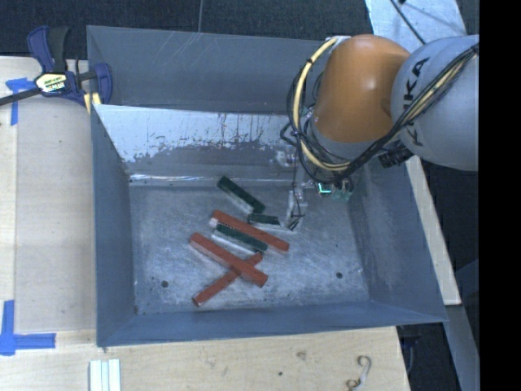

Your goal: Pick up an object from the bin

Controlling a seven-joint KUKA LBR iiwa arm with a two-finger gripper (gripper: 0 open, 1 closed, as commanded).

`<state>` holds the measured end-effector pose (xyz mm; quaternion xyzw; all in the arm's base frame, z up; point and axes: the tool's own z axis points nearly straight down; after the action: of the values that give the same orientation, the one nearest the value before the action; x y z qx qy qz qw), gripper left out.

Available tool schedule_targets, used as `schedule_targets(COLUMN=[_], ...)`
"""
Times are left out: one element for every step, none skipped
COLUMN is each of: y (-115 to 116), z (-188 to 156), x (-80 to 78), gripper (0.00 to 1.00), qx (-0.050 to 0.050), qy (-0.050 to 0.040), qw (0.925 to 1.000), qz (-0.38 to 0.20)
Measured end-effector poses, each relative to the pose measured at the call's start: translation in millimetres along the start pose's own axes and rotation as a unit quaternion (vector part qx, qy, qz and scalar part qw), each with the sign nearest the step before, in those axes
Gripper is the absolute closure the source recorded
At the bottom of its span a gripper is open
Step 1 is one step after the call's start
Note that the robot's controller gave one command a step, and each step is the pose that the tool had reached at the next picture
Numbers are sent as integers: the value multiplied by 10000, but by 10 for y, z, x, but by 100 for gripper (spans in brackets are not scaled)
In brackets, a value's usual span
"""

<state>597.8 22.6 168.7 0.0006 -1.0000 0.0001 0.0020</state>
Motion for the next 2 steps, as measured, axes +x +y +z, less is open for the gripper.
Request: schedule_targets(y=[420,427], z=[1019,665], x=[-237,-208], gripper=[0,0], qx=[-3,-9], qy=[7,-57], qw=[9982,9963], qz=[592,863])
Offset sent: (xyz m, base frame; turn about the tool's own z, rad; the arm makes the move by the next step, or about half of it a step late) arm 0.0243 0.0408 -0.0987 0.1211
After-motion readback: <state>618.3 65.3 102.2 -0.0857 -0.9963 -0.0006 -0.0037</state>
